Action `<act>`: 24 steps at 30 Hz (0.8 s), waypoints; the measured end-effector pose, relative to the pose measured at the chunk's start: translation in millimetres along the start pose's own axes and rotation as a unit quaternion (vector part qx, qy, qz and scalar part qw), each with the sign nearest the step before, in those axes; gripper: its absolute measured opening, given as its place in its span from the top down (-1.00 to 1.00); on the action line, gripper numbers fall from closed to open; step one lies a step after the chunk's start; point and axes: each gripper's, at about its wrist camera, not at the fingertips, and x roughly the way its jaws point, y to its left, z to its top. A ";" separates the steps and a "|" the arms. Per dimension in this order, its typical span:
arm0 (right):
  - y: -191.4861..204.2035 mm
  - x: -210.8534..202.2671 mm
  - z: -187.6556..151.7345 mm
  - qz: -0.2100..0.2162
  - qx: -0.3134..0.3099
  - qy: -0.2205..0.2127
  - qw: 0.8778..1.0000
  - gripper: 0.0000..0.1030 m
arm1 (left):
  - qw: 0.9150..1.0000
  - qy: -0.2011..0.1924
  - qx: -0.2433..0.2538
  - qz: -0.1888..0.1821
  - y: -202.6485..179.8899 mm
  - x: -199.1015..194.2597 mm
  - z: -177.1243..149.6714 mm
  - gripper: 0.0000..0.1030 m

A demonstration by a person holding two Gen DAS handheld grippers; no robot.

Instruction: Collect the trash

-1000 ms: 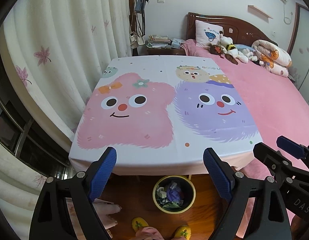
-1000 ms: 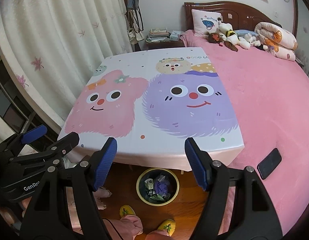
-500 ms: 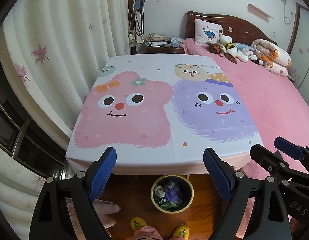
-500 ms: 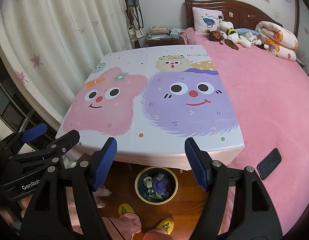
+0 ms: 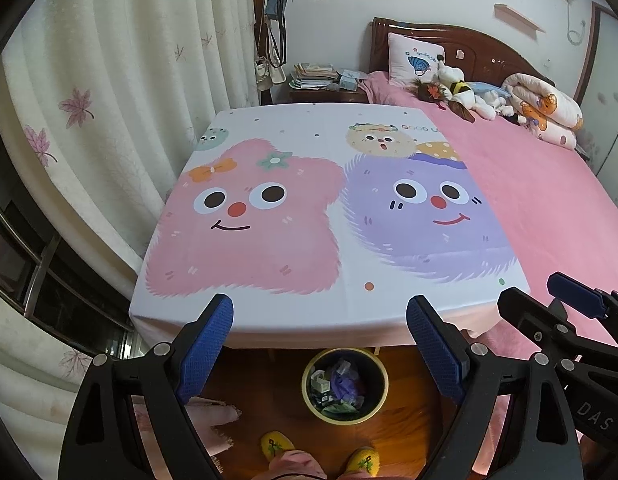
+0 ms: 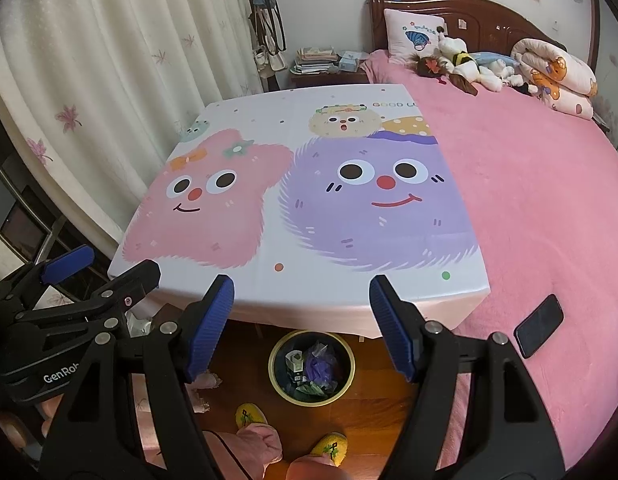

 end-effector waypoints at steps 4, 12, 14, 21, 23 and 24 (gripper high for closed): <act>-0.3 0.4 0.4 0.001 0.000 0.001 1.000 -0.32 | 1.000 0.001 0.000 0.000 -0.1 0.4 0.6 -0.74; -2.8 4.4 -7.6 0.003 -0.001 0.006 1.000 -0.32 | 1.000 0.005 0.000 0.001 -2.0 1.1 -4.2 -0.74; -2.9 5.3 -7.3 0.004 -0.001 0.007 1.000 -0.32 | 1.000 0.006 0.000 0.000 -2.8 0.8 -6.2 -0.74; -4.1 7.4 -13.4 0.005 -0.001 0.010 1.000 -0.32 | 1.000 0.007 -0.001 0.000 -2.6 1.4 -5.6 -0.74; -3.8 7.5 -11.4 0.005 -0.001 0.010 1.000 -0.32 | 1.000 0.008 -0.001 0.001 -3.0 1.2 -7.0 -0.74; -3.9 7.6 -12.3 0.005 -0.001 0.010 1.000 -0.32 | 1.000 0.008 -0.001 0.000 -1.5 1.7 -6.4 -0.74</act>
